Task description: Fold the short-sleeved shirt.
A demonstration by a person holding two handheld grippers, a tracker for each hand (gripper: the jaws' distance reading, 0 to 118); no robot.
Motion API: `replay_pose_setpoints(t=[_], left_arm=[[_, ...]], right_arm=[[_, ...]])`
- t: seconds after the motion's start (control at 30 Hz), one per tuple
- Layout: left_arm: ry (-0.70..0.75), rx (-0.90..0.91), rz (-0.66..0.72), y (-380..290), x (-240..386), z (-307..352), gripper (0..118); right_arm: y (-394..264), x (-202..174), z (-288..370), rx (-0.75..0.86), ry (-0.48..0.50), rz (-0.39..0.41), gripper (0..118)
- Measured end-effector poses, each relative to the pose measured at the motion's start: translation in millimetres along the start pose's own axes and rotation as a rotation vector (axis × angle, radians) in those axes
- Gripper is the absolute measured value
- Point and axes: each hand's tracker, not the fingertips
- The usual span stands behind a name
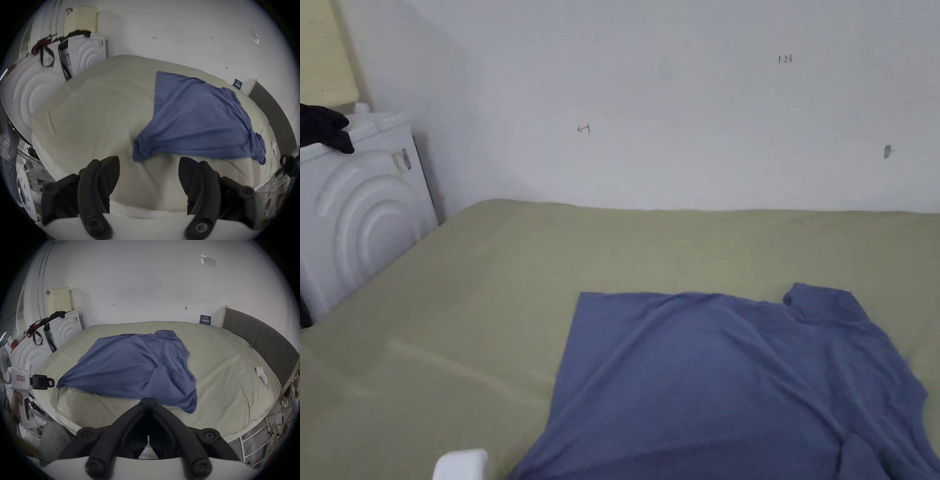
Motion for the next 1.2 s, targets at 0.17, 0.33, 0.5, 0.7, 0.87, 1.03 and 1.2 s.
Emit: replay_pose_setpoints(t=[0.17,0.33,0.5,0.7,0.87,1.03,1.2], left_arm=[[-0.021,-0.046,0.041,17,6,-43,80],[0.034,-0.068,-0.071,7,34,-50,17],[-0.044,-0.031,-0.005,12,38,-33,4],[-0.051,-0.038,-0.024,13,42,-31,4],[-0.058,-0.045,-0.033,13,36,-34,4],[-0.059,-0.041,-0.037,12,31,-36,4],[-0.077,-0.001,-0.037,15,31,-18,4]], right_arm=[[2,25,-9,-0.020,-0.047,-0.063,1],[1,50,-39,-0.106,-0.058,-0.104,13],[6,76,-101,-0.262,-0.096,-0.059,95],[7,94,-143,-0.202,-0.007,-0.125,90],[2,81,-137,-0.192,-0.045,0.008,5],[-1,75,-118,-0.155,-0.018,-0.035,5],[5,77,-95,-0.055,-0.016,-0.055,5]])
